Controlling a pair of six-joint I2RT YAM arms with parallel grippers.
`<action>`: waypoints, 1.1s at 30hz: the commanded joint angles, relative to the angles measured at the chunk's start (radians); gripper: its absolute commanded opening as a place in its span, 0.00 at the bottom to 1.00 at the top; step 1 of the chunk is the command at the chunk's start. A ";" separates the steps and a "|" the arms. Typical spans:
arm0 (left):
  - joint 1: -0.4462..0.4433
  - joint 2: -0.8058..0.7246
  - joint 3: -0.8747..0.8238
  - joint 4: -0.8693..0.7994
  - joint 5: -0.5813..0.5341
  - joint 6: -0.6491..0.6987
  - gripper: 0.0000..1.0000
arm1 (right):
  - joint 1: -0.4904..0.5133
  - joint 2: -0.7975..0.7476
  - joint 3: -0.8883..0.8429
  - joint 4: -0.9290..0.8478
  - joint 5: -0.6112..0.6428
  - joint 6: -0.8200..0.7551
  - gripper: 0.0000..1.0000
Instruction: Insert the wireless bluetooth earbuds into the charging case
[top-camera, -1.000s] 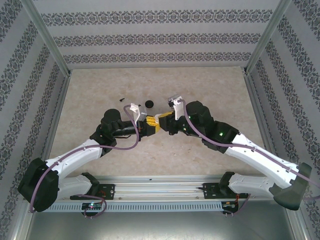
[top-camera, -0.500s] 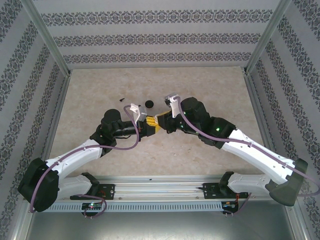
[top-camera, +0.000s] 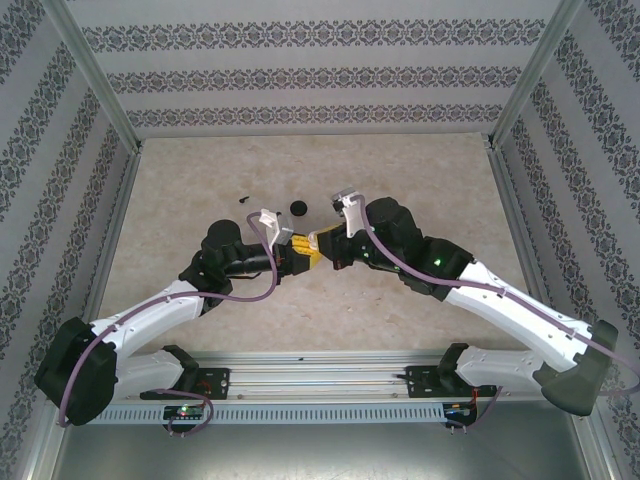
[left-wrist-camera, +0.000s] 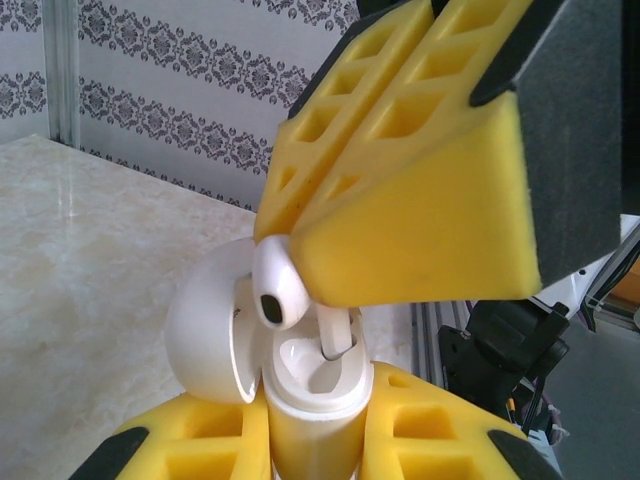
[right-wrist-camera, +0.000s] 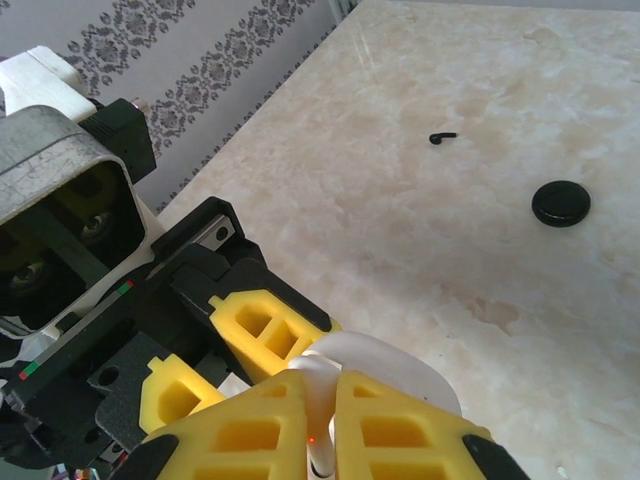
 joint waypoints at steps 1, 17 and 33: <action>-0.007 -0.042 0.012 0.139 0.041 0.007 0.13 | -0.016 -0.002 -0.044 -0.011 -0.071 0.032 0.09; -0.007 -0.066 0.011 0.149 0.045 0.007 0.13 | -0.023 -0.026 -0.083 -0.043 -0.082 0.019 0.13; -0.007 -0.056 0.015 0.141 0.048 0.009 0.13 | -0.023 -0.020 -0.045 -0.046 -0.054 0.021 0.25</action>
